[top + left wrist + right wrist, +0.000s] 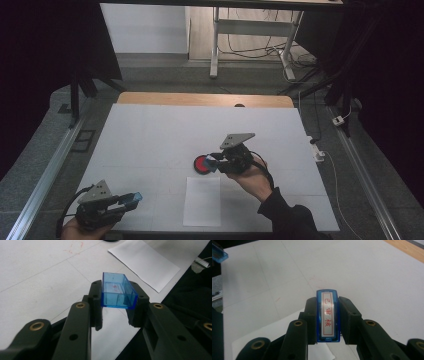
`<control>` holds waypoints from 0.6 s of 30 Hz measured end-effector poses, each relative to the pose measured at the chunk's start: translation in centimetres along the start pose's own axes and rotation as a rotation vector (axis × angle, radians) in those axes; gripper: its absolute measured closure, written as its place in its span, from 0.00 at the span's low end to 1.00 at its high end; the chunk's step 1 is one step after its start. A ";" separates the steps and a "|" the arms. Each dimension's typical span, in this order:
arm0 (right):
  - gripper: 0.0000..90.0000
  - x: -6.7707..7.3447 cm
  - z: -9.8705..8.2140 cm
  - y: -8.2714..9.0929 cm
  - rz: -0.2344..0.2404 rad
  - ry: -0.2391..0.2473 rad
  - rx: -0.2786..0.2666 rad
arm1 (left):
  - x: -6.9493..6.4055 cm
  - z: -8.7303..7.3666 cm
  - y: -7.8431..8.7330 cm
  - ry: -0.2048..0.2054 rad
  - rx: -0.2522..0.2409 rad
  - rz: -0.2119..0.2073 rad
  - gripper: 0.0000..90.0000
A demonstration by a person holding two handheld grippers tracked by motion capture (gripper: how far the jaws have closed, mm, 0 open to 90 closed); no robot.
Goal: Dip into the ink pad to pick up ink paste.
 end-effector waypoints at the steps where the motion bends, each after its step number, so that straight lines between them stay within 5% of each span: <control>1: 0.78 -0.2 0.0 -0.2 -0.001 0.000 0.003 | 0.0 0.0 0.0 0.000 0.000 0.000 0.76; 18: 0.78 -2.9 -0.2 -3.7 -0.052 -0.029 0.088 | 0.0 0.0 0.0 0.000 0.005 -0.003 0.76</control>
Point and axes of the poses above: each handheld gripper's, and its own axes: y roughly backward along the jaws, z roughly out of its top, x roughly to its left, the point moved 9 cm from there along -y, roughly forward along the jaws, and after that the axes turned 12 degrees about z, right-handed, at the moved point
